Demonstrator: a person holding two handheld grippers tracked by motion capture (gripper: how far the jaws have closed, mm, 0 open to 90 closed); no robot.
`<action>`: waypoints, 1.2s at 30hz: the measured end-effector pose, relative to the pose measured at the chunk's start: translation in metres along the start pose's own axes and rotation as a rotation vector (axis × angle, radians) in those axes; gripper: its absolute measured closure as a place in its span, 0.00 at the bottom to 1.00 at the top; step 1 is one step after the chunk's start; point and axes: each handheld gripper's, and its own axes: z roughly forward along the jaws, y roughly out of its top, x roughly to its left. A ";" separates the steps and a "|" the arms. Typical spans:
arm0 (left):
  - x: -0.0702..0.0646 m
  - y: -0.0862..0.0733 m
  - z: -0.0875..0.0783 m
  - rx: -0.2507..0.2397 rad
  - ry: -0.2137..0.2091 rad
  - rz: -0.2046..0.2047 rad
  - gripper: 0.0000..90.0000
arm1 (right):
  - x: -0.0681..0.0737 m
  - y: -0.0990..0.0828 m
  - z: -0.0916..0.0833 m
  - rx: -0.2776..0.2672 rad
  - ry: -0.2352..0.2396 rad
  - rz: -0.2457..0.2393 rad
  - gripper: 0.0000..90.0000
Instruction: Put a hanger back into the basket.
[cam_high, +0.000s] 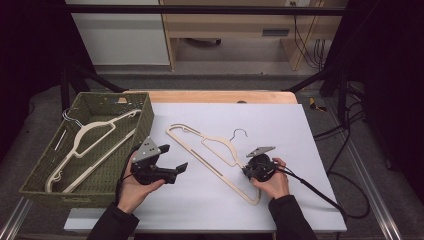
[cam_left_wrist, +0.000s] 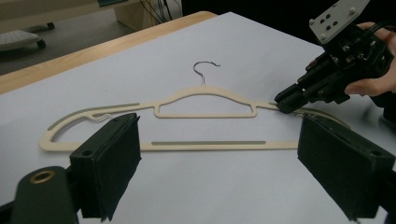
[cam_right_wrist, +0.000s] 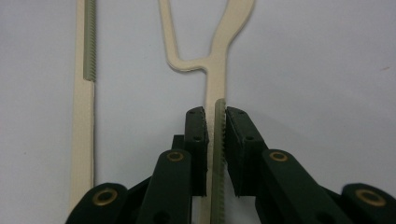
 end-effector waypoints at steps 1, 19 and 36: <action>0.000 0.000 0.002 0.006 -0.001 0.001 0.15 | -0.001 0.000 0.000 0.005 -0.012 0.001 0.89; 0.013 0.020 0.089 0.154 -0.016 0.003 0.15 | -0.001 0.002 -0.034 -0.077 -0.018 -0.071 0.89; 0.037 0.026 0.149 0.235 -0.040 0.019 0.17 | 0.006 0.008 -0.059 -0.129 0.004 -0.110 0.89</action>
